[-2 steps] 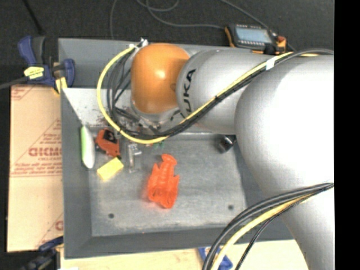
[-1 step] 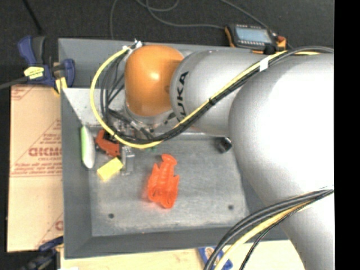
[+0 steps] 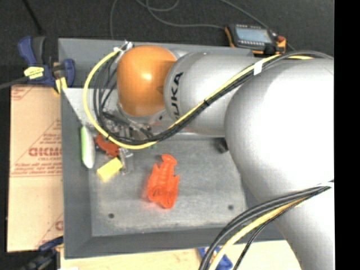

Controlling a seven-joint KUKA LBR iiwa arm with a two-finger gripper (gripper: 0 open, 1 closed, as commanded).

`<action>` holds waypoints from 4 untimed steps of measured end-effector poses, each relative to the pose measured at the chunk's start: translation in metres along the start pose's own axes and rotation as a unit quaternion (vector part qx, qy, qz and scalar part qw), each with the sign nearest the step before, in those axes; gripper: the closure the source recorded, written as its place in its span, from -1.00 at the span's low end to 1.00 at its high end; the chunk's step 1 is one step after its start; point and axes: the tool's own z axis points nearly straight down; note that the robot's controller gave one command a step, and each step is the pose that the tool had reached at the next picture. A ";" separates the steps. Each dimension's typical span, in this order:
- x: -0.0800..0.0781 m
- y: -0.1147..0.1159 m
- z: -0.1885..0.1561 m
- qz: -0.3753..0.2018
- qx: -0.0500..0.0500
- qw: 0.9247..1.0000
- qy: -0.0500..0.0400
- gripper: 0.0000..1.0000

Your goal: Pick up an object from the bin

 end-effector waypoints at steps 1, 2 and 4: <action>-0.013 0.005 0.019 0.035 -0.001 0.999 -0.001 -1.00; 0.003 0.003 0.017 -0.023 0.000 1.000 -0.006 -1.00; 0.012 -0.017 0.022 0.140 -0.003 0.990 -0.001 -1.00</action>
Offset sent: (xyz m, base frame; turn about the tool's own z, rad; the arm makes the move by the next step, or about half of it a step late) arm -0.0183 -0.0044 -0.0236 -0.0790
